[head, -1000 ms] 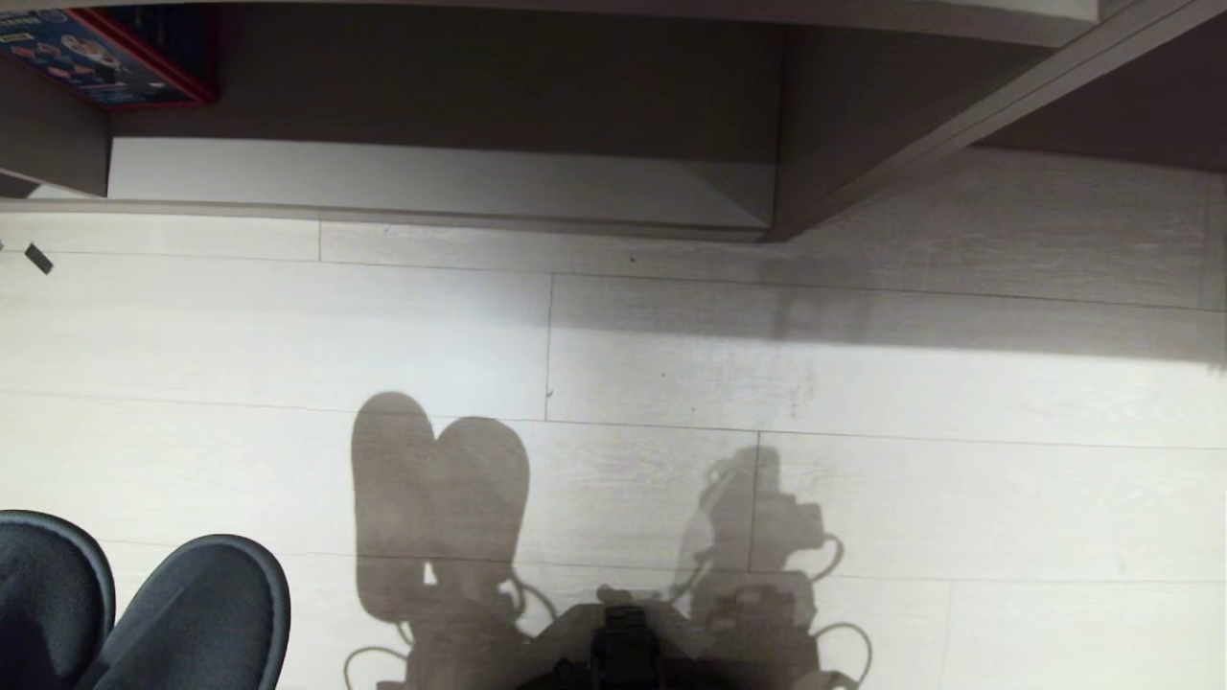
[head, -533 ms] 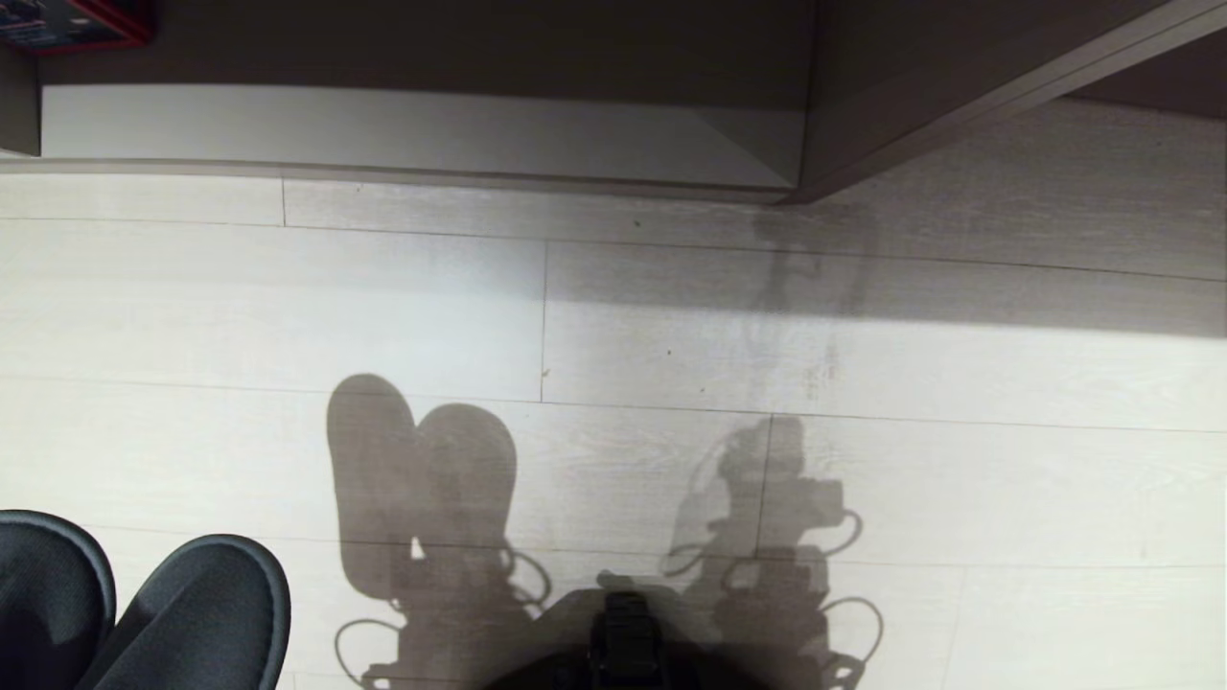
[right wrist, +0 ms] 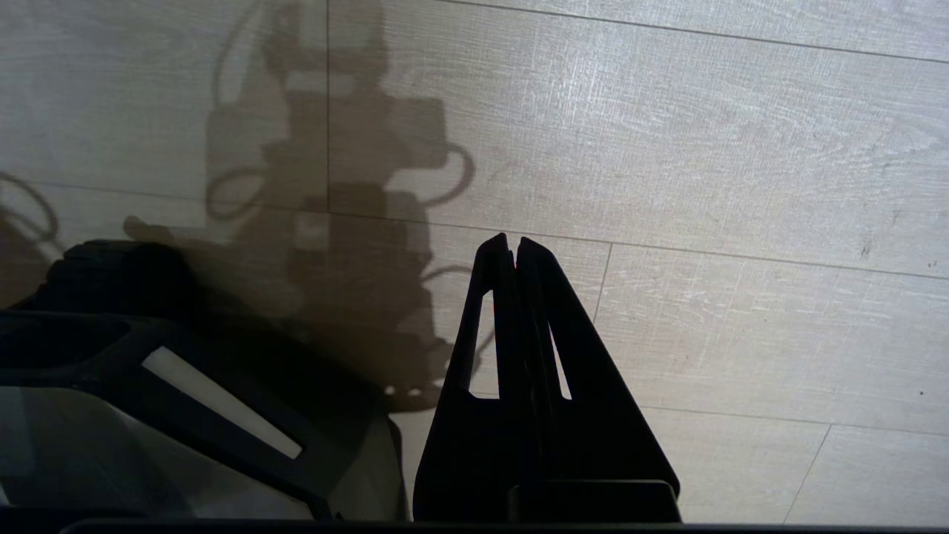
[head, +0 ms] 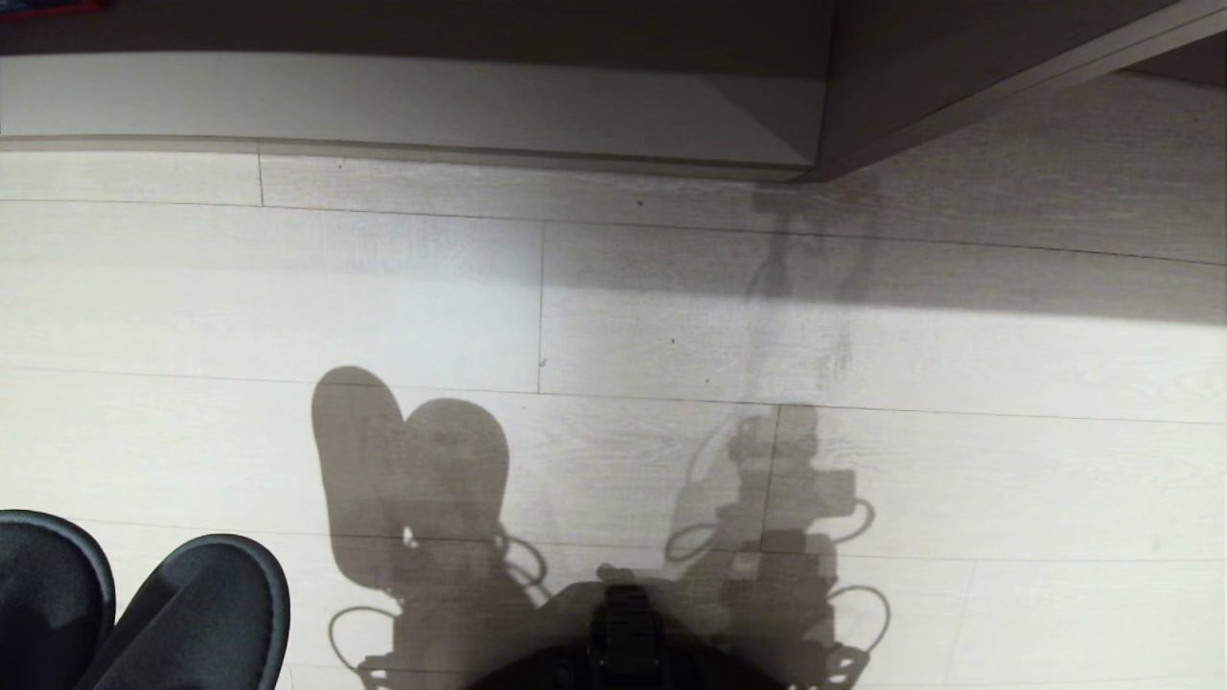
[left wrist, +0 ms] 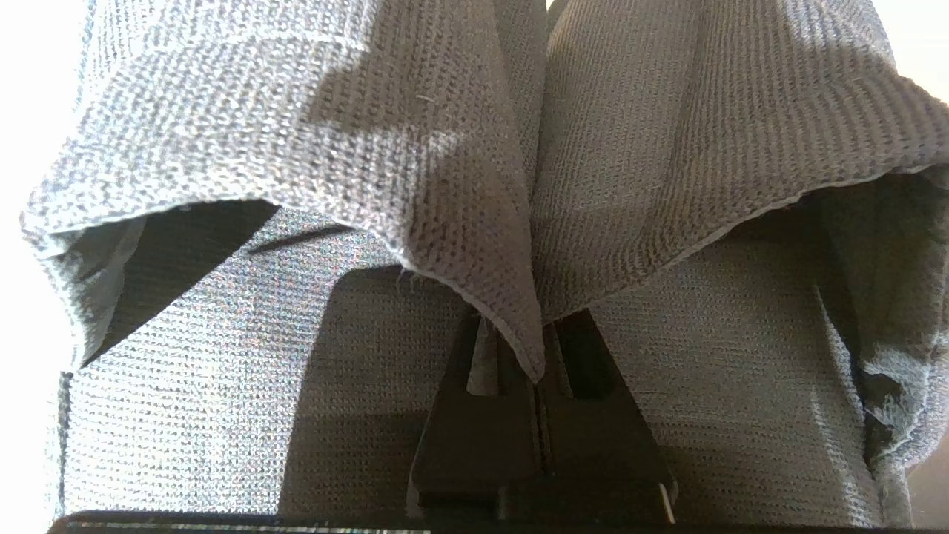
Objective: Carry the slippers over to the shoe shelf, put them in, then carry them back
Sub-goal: Place the slippers into the shoe cabinet
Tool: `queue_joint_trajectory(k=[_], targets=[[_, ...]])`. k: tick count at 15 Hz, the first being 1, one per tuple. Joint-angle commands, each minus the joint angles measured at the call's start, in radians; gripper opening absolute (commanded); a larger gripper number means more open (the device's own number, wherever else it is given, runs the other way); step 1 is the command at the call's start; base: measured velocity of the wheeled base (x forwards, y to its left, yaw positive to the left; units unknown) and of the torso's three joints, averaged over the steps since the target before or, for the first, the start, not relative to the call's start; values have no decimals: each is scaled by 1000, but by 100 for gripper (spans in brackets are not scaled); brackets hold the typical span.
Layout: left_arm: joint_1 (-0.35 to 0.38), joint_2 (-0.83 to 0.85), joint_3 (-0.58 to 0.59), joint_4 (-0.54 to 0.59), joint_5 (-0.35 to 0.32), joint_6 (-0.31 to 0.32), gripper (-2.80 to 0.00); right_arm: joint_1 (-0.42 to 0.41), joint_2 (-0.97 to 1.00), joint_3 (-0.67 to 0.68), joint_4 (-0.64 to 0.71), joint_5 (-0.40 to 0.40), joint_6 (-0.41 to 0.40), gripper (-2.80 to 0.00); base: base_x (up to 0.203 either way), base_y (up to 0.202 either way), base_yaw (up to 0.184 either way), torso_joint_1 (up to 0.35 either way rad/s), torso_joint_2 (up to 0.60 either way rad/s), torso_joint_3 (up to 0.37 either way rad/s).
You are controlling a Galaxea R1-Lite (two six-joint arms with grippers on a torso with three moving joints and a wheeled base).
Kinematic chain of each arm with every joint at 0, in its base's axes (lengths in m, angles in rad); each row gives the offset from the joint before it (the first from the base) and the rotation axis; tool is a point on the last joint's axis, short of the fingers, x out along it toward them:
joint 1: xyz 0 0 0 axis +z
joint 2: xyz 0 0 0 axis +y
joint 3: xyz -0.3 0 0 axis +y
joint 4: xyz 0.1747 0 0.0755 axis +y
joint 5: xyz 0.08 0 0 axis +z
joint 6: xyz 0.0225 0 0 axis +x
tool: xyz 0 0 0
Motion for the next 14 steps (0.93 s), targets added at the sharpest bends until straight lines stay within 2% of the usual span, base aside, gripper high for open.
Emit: queue_joint_trajectory(k=[1,5,6,8,11,12,14], targets=[[0,1,0,0,-1,4,-280,1,-1,0,0,0,-1,-280,0,0,0,0,0,0],[0,1,-15,-22,-7,42,-280,1,-1,0,0,0,-1,-280,0,0,0,0,0,0],[-1,1,-52,-25,-9,41,-280,-1,1,0,0,0,-1,-280,0,0,0,0,0,0],[-4,65,-133,-18,-55,43,-280,1,1,0,0,0,-1,-280,0,0,0,0,0,0],[-5,308,-254,-49,-95,45,-280,1,1,0,0,0,-1,-280,0,0,0,0,0,0],[-5,411,-291,-92,-99,45,-280,1,-1,0,0,0,-1,-280,0,0,0,0,0,0],[-6,614,-339,-256,-104,43,-280,1,-1,0,0,0,-1,-280,0,0,0,0,0,0]])
